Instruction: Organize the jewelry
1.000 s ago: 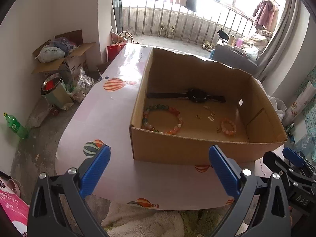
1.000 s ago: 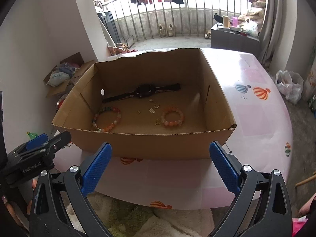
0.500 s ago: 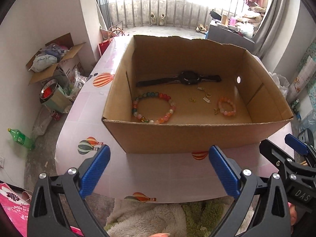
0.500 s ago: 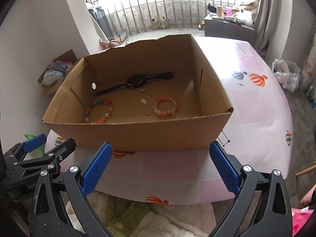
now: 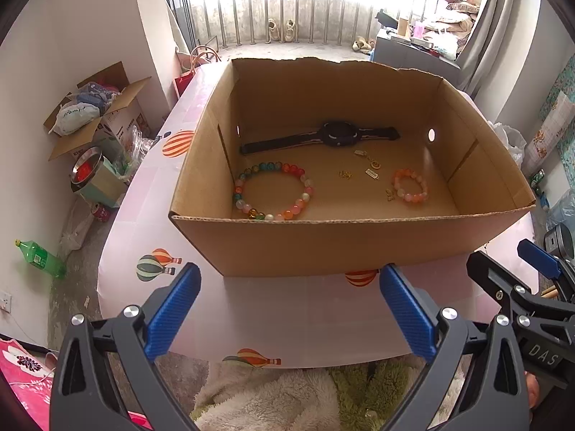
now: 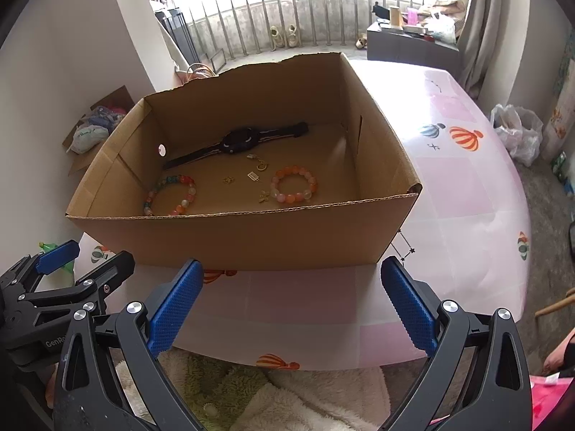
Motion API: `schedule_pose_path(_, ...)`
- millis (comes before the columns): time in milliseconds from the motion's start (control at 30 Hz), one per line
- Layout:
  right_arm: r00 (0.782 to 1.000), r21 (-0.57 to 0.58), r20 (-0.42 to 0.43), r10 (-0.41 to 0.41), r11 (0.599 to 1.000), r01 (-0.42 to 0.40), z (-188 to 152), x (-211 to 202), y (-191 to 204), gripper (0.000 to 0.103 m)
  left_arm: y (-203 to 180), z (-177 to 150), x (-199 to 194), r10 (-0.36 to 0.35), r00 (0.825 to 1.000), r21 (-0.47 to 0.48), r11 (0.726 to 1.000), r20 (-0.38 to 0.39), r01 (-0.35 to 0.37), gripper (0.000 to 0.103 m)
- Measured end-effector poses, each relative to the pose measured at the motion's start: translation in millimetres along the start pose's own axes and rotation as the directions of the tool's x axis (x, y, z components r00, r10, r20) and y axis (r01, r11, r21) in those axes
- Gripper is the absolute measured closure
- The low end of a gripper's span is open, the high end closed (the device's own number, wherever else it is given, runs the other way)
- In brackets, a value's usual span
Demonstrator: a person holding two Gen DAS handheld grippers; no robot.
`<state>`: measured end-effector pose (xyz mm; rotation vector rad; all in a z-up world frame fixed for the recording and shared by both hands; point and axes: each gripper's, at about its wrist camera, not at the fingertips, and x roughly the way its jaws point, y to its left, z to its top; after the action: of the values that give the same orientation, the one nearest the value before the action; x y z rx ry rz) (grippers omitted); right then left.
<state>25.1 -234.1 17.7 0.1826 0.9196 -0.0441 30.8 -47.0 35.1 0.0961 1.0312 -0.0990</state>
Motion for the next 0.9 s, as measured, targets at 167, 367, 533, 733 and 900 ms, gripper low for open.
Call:
schedule_pose_path(167, 1.000, -0.005, -0.004, -0.006, 1.000, 0.006, 0.0, 0.5, -0.5, 0.008, -1.1, 0.2, 1.6, 0.000, 1.000, 0.002, 1.000, -0.005, 0.000, 0.005)
schedule_pose_path(367, 1.000, -0.005, -0.011, -0.009, 1.000, 0.009, 0.2, 1.7, -0.4, 0.008, -1.3, -0.2, 3.2, -0.002, 1.000, 0.002, 1.000, -0.010, 0.002, 0.005)
schedule_pose_path(533, 1.000, -0.008, -0.016, -0.013, 1.000, 0.013, 1.1, 3.3, 0.5, 0.008, 0.2, -0.3, 5.7, -0.008, 1.000, -0.001, 1.000, -0.017, 0.007, 0.005)
schedule_pose_path(733, 1.000, -0.007, -0.026, -0.013, 1.000, 0.013, 2.3, 5.8, 1.5, 0.008, 2.1, 0.6, 7.8, -0.008, 1.000, -0.004, 1.000, -0.023, 0.008, 0.005)
schedule_pose_path(900, 0.999, -0.006, -0.031, -0.013, 1.000, 0.013, 3.8, 6.9, 2.3, 0.008, 2.7, 1.0, 8.3, -0.009, 1.000, -0.005, 1.000, -0.025, 0.008, 0.005)
